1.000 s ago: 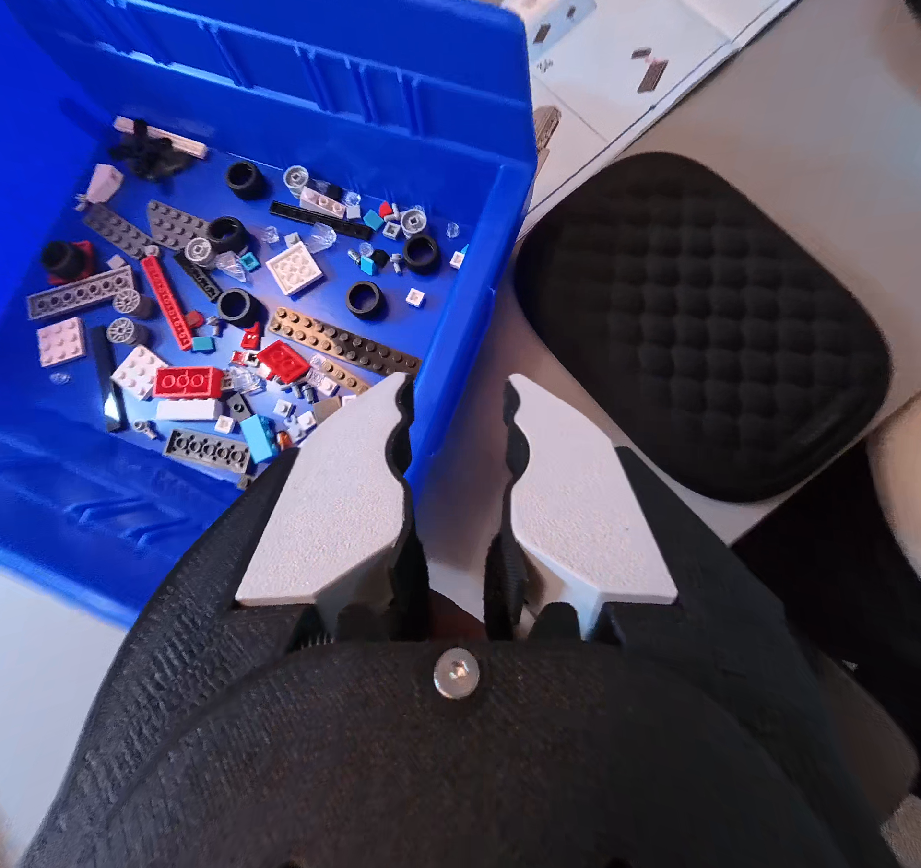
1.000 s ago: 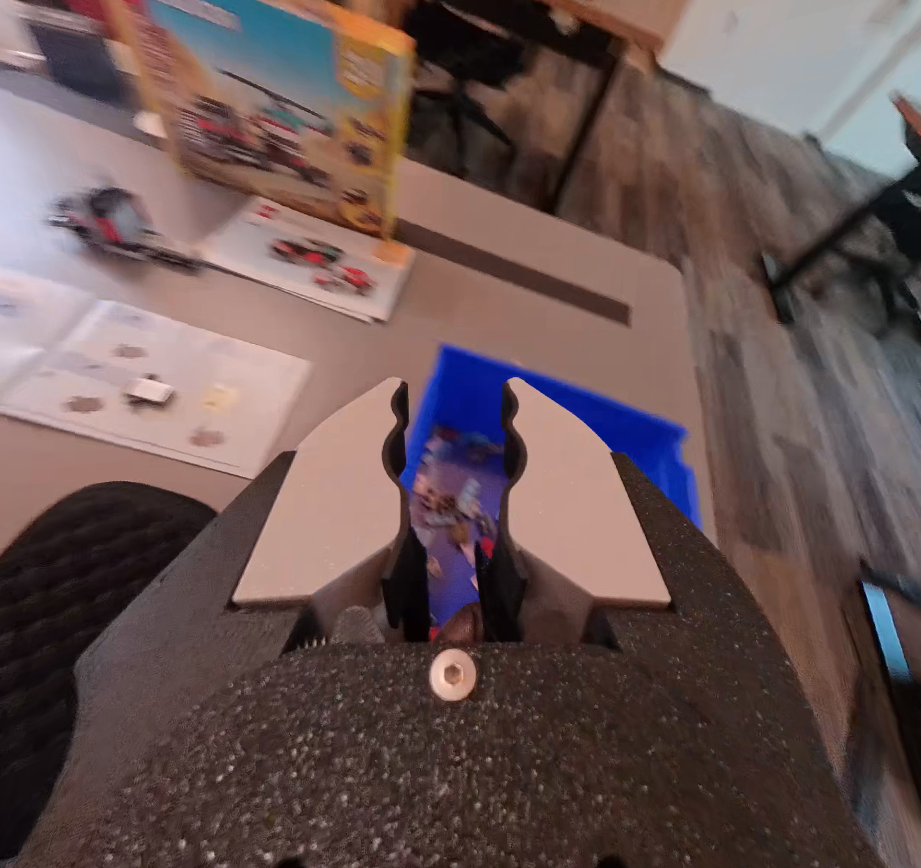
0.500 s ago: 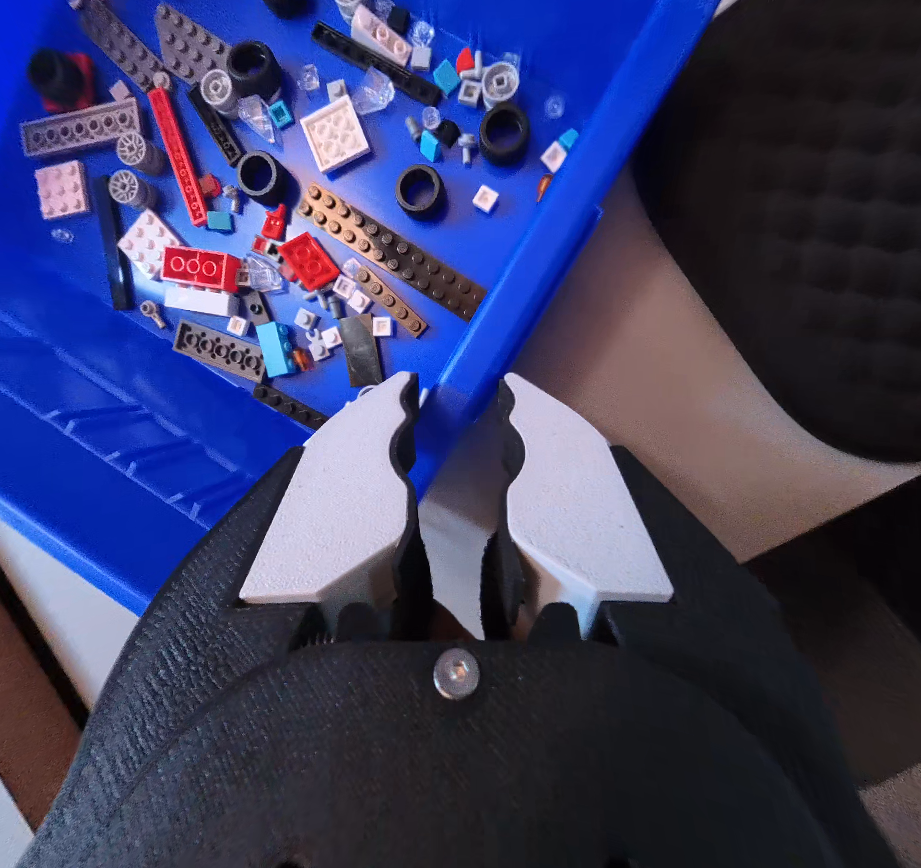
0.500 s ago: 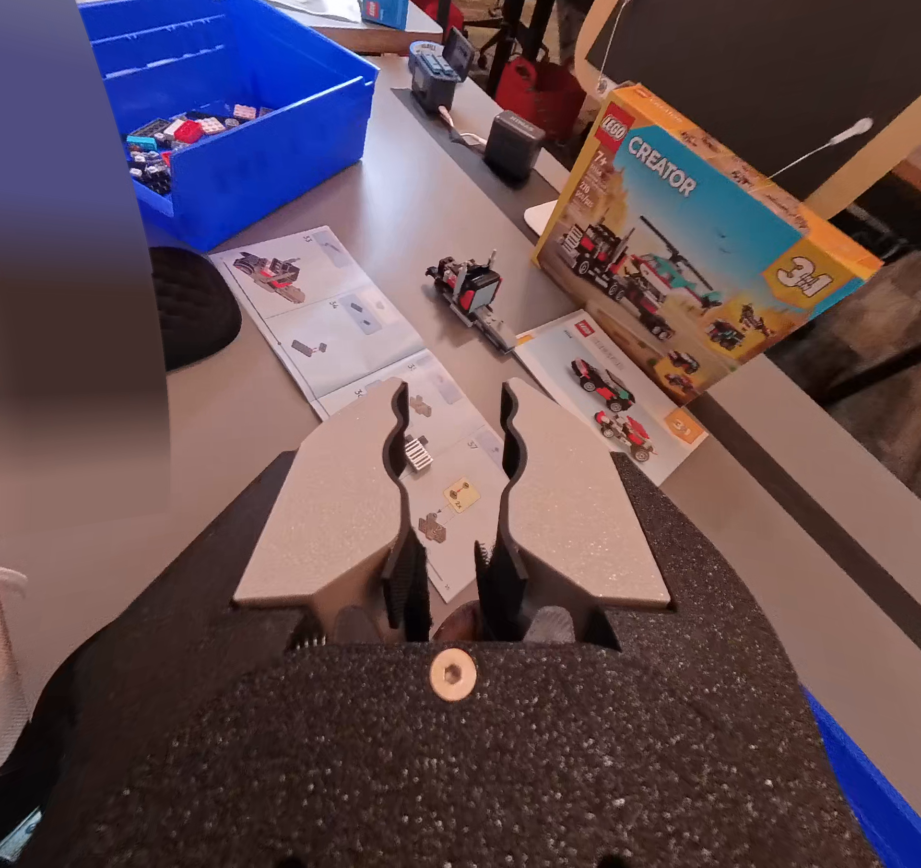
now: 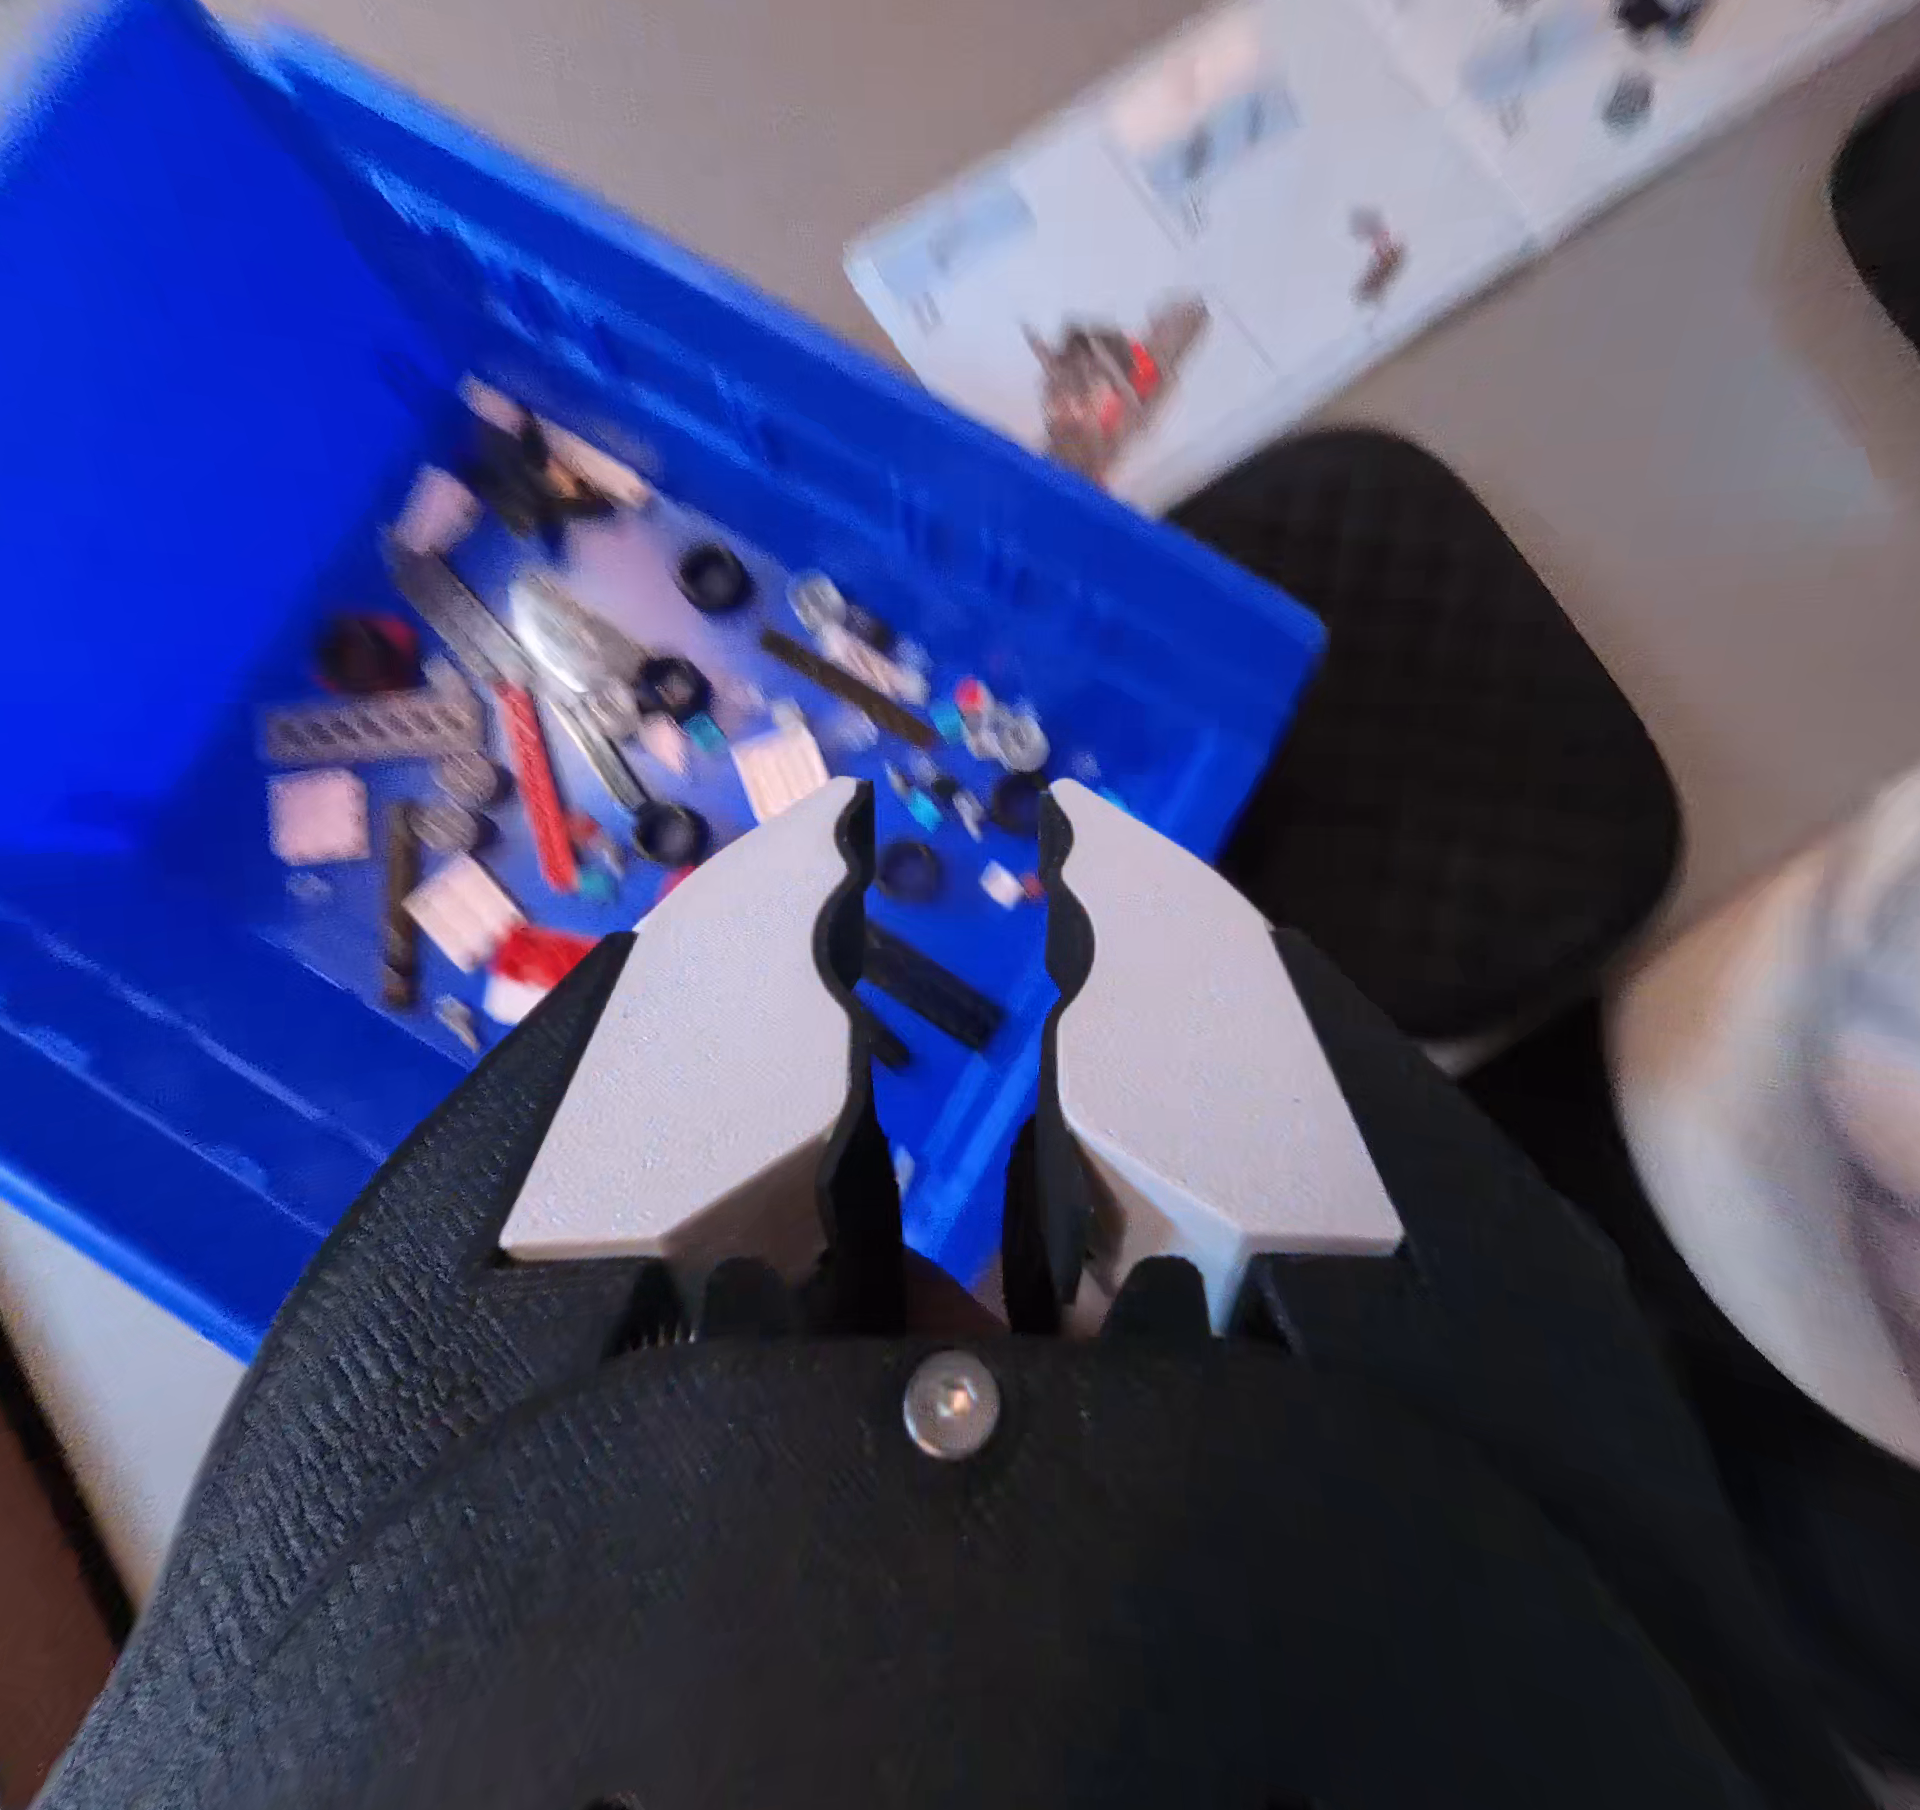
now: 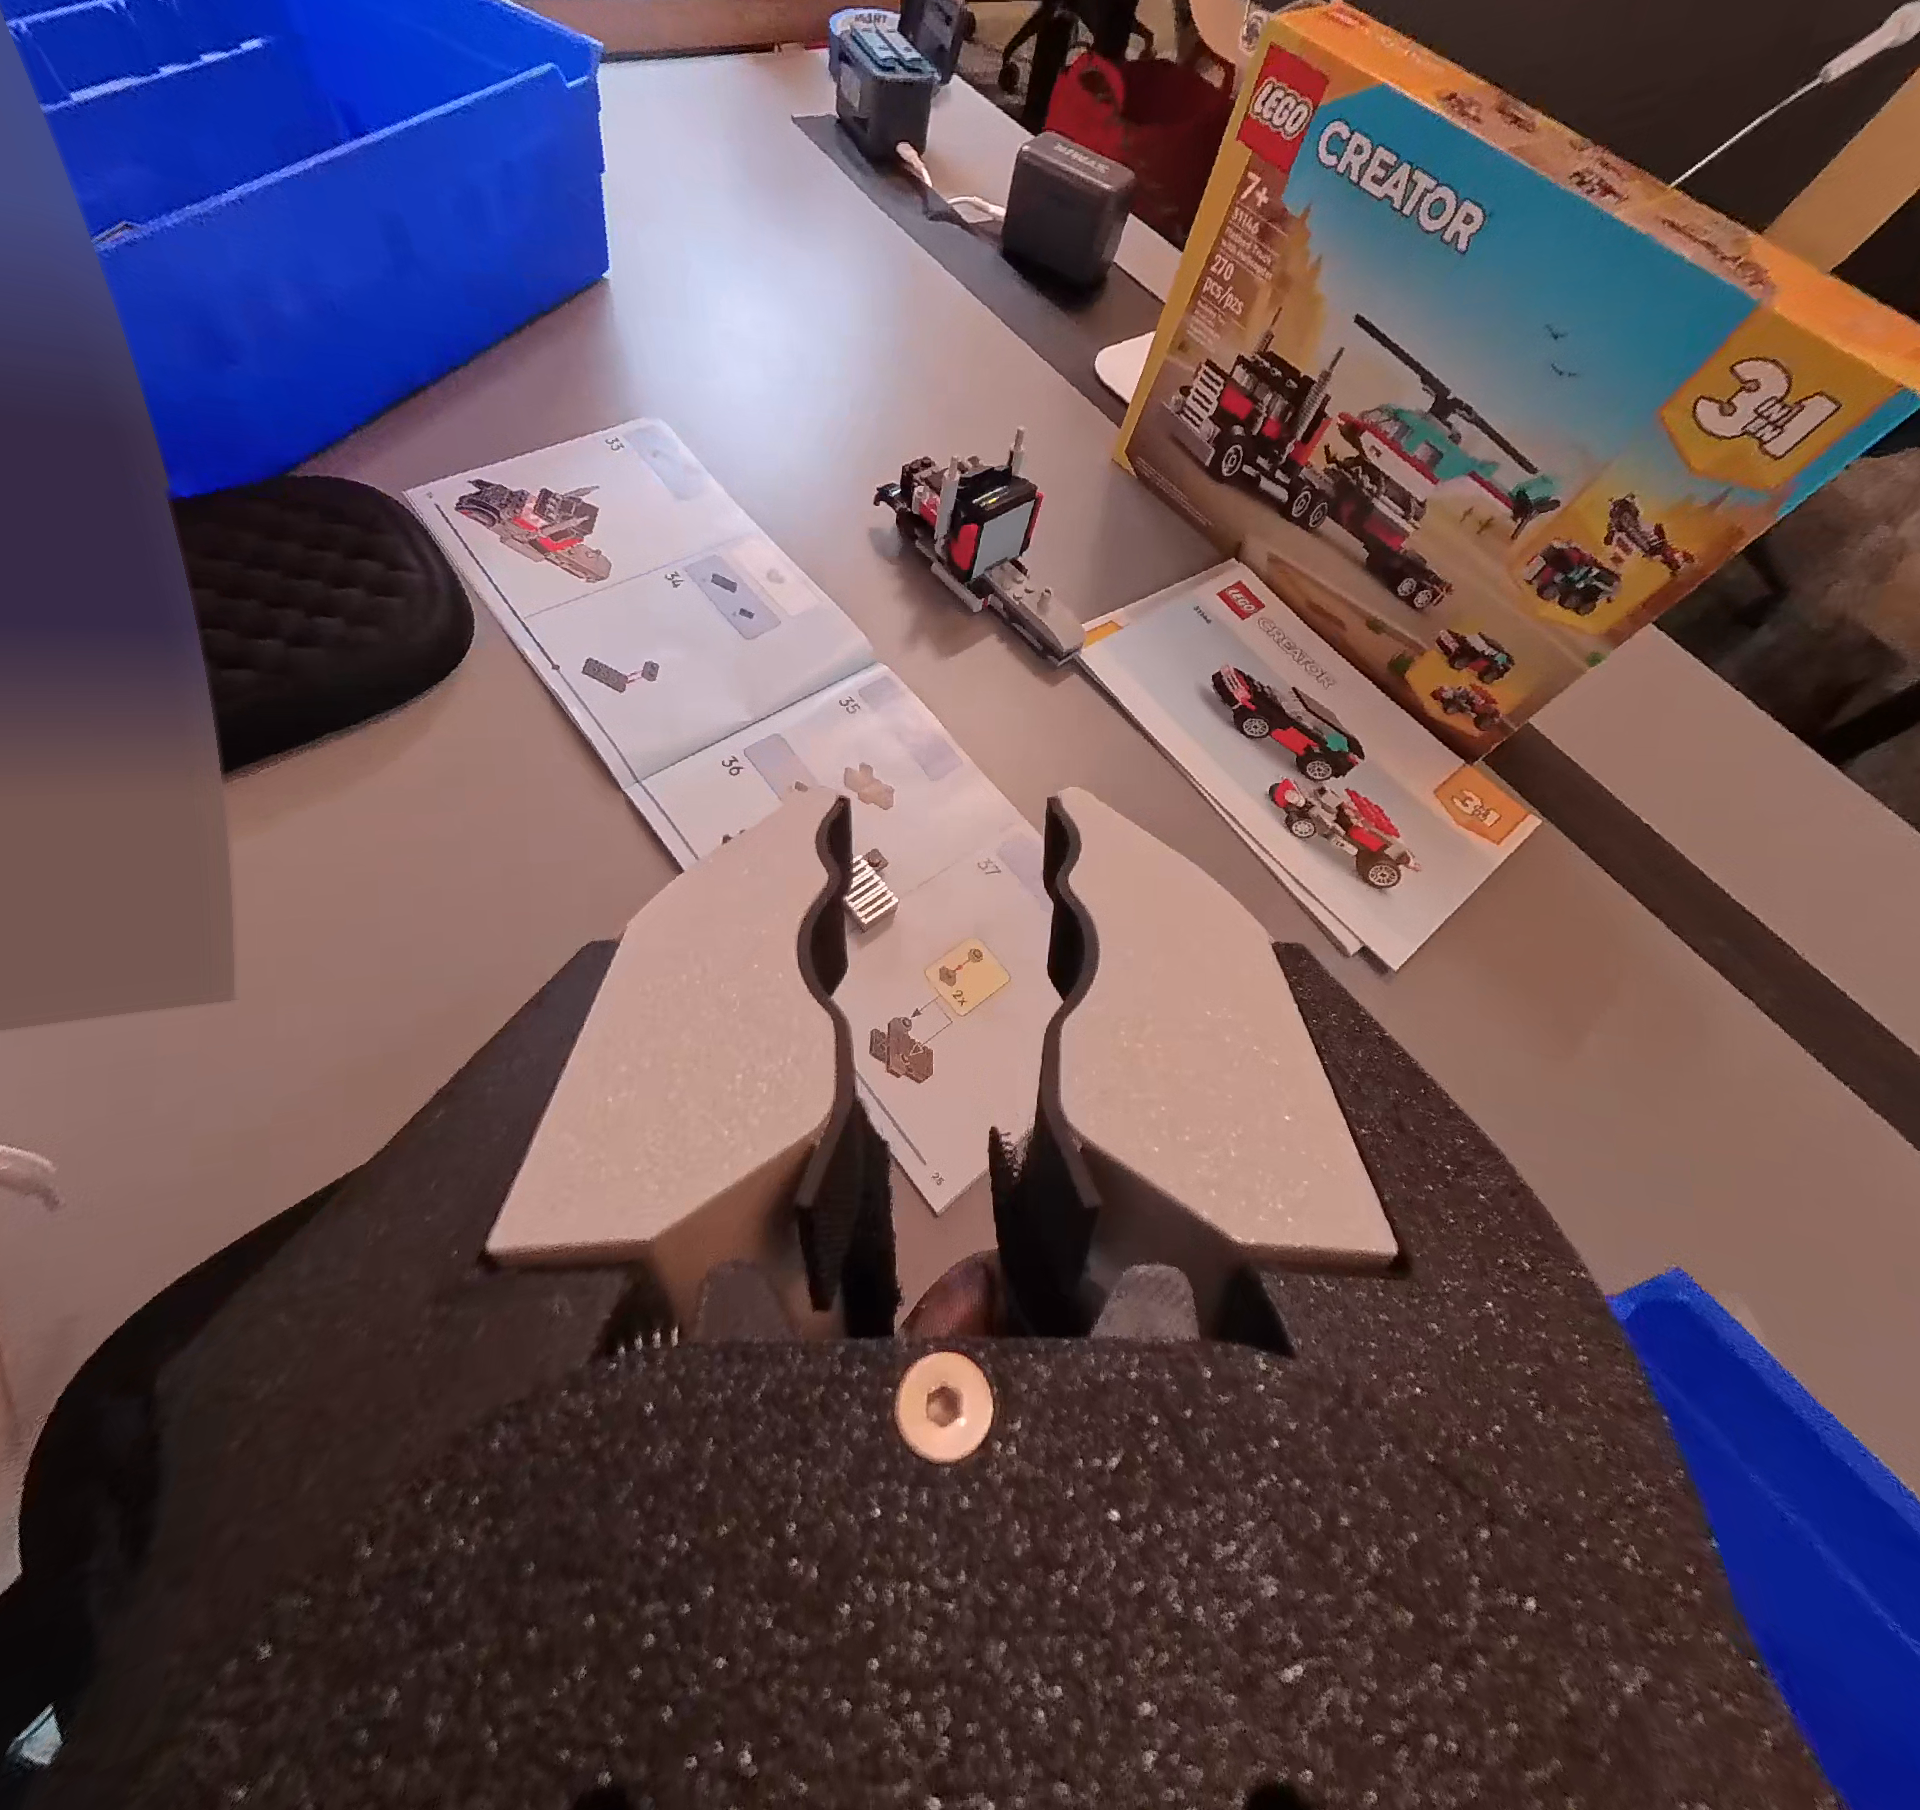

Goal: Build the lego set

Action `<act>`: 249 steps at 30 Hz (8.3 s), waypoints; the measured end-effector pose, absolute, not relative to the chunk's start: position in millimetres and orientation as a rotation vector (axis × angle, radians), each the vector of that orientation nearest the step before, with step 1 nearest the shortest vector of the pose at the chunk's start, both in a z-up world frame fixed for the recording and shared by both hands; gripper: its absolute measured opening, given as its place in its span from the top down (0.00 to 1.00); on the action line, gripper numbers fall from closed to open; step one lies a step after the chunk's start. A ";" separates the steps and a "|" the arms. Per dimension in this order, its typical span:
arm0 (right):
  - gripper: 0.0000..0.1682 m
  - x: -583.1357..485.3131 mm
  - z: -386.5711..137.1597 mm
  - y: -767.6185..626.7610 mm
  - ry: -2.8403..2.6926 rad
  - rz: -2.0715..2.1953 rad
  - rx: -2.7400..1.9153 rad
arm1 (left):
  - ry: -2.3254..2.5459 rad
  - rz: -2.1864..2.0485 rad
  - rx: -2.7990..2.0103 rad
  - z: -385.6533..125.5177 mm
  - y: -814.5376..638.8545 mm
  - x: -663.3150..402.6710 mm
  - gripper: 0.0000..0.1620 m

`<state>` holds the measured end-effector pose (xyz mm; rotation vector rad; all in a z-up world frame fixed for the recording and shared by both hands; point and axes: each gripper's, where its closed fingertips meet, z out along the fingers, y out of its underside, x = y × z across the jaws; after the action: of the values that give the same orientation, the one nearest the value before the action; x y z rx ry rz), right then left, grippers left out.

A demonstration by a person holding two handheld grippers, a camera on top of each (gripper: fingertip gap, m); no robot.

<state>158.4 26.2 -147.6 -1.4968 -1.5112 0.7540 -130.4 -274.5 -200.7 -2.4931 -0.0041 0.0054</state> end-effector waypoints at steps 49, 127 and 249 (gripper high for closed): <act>0.76 181.8 -200.9 7.9 -1.616 0.786 -1.535 | 0.687 -0.364 -2.506 -269.4 -121.9 66.3 0.95; 0.76 129.9 -252.2 -40.3 -1.631 1.161 -1.512 | 0.411 0.143 -3.012 -273.5 -317.7 -189.7 0.90; 0.99 44.7 -292.5 -127.4 -2.136 1.136 -1.508 | 1.015 -0.066 -2.564 -296.3 -121.8 40.7 0.79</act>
<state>44.7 -127.4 -292.5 -1.5077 -2.1362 1.1364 40.7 -121.8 -296.3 -2.5642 1.0155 -0.0664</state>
